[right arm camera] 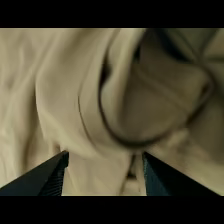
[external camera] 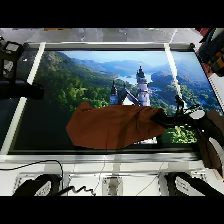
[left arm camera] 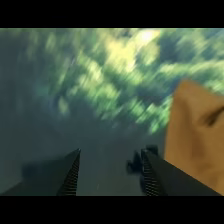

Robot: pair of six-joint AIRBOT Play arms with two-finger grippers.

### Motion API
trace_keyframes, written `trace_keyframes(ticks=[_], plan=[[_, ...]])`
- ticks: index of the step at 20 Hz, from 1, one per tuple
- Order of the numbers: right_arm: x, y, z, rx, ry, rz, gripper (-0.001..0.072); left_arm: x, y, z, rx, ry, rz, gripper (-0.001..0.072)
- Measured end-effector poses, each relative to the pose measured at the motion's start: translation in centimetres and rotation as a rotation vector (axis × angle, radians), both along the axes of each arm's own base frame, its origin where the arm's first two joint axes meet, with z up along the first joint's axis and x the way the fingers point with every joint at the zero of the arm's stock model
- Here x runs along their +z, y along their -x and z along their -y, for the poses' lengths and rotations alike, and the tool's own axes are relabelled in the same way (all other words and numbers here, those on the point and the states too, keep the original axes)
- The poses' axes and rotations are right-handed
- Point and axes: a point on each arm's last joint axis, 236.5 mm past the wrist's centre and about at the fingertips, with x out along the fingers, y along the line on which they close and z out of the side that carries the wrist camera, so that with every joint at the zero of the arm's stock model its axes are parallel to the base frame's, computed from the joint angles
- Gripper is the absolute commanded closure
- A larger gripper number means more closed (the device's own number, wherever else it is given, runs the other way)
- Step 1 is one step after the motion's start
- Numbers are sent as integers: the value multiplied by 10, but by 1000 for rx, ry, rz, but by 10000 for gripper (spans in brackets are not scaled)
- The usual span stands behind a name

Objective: Fold the clothes and pants, and hang the long-sleeved shirts on hangers.

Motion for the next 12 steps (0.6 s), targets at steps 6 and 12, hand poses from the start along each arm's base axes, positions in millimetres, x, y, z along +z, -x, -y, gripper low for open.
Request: trace_keyframes(ticks=[6,12], plan=[[10,-24,41,-1,147,60,233,-51,11,-63,187,44,-177,277],[-9,33,126,-9,260,-141,233,-122,53,-84,292,199,-356,277]])
